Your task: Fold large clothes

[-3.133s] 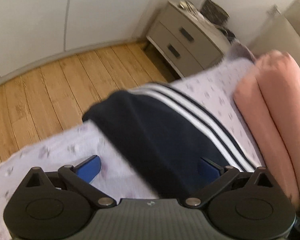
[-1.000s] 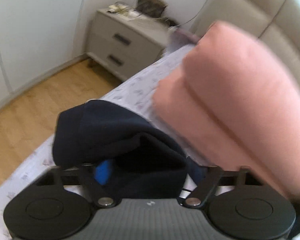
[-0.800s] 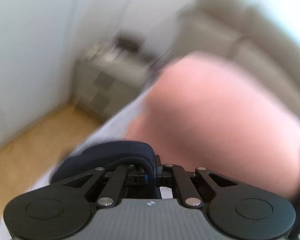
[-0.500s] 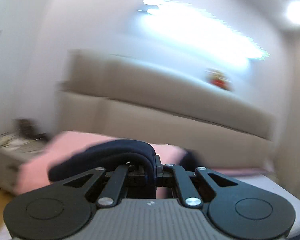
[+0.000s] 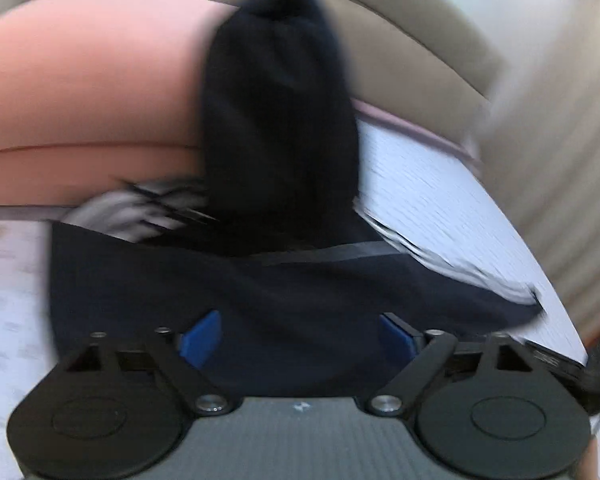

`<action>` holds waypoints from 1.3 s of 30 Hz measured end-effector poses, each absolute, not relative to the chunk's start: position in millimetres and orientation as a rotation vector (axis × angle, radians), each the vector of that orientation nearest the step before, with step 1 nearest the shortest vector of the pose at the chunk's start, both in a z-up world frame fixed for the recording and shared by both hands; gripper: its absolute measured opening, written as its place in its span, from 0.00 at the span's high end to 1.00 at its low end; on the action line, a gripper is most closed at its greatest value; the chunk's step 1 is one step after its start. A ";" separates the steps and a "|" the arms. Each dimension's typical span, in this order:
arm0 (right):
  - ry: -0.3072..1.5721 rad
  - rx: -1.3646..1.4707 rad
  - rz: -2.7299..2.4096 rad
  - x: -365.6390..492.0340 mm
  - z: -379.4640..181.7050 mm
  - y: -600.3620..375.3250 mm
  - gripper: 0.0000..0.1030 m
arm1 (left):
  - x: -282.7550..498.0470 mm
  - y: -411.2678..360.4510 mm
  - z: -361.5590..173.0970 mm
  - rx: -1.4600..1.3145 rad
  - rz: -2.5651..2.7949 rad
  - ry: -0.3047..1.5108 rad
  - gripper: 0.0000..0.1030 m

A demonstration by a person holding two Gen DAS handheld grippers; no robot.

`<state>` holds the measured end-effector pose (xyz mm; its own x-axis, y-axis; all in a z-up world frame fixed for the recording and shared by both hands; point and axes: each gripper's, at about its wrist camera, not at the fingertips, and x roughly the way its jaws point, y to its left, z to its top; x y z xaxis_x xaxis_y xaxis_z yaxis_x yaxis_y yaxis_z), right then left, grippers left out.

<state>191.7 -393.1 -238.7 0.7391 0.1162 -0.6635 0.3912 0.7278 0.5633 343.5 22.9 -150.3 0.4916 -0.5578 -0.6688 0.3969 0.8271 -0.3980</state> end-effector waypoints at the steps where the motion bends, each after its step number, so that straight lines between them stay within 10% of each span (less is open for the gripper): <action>1: 0.728 0.740 -0.152 203.3 -239.5 -394.1 0.04 | 355.8 35.4 -151.4 -0.203 -0.547 0.878 0.11; 12: 0.792 0.566 -0.170 307.6 -283.0 -399.8 0.04 | 466.5 116.7 -228.1 -0.424 -0.314 1.036 0.22; 15: 0.790 0.516 -0.188 313.0 -274.0 -394.9 0.88 | 462.0 110.6 -232.4 -0.339 -0.336 0.955 0.90; 18: 0.669 0.514 -0.179 302.6 -250.4 -393.3 0.90 | 449.5 115.2 -216.5 -0.384 -0.360 0.777 0.91; 21: 0.543 0.539 -0.246 284.4 -230.9 -399.7 0.87 | 448.9 119.8 -208.8 -0.418 -0.354 0.687 0.91; 25: 0.780 0.538 -0.306 304.6 -257.6 -411.7 0.59 | 458.9 114.2 -225.5 -0.353 -0.333 0.804 0.83; 29: 0.748 0.541 -0.321 280.7 -249.2 -419.0 0.09 | 443.9 125.9 -215.5 -0.425 -0.400 0.868 0.30; 31: 0.700 0.517 -0.304 266.3 -239.6 -418.8 0.05 | 430.7 118.3 -211.5 -0.353 -0.425 0.927 0.08; 39: 0.962 0.398 -0.284 261.7 -264.8 -411.3 0.05 | 387.6 80.9 -235.1 0.003 -0.293 1.193 0.08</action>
<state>261.7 -411.3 -264.8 0.5439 -0.0586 -0.8371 0.4055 0.8917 0.2010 387.6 80.9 -235.1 0.3353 -0.2232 -0.9153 0.2261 0.9622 -0.1518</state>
